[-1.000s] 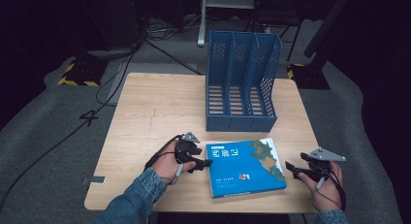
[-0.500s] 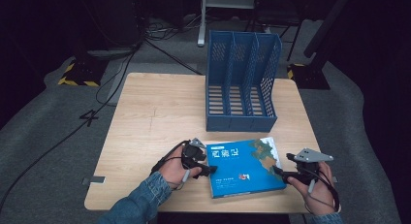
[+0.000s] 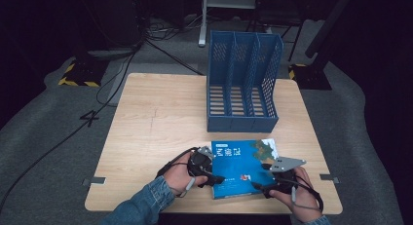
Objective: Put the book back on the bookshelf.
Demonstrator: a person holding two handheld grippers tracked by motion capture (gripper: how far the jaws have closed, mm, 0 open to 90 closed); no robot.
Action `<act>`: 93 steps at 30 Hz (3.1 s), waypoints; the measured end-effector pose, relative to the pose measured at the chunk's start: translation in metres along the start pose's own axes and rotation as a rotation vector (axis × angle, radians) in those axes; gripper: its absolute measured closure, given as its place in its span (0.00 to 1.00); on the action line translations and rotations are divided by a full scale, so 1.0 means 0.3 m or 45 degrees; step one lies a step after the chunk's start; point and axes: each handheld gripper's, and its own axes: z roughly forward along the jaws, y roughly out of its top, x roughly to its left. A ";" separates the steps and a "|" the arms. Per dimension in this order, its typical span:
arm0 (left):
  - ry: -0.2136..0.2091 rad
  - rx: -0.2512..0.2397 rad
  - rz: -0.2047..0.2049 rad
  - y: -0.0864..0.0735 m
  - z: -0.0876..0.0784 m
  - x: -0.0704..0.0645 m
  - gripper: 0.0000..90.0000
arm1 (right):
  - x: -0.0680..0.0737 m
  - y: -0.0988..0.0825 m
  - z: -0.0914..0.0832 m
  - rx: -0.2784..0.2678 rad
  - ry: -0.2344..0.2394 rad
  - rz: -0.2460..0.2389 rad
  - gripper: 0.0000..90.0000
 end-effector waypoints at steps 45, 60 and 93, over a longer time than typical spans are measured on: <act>-0.450 -0.154 -0.378 0.067 -0.078 0.046 0.89 | 0.167 0.018 0.105 -0.046 -0.213 -0.512 0.00; -0.494 -0.196 -0.414 0.064 -0.070 0.047 0.88 | 0.158 -0.009 0.142 0.068 -0.469 -0.667 0.00; -0.243 -0.205 -0.372 0.036 -0.030 0.048 0.70 | 0.160 0.023 0.171 0.170 -0.515 -0.865 0.32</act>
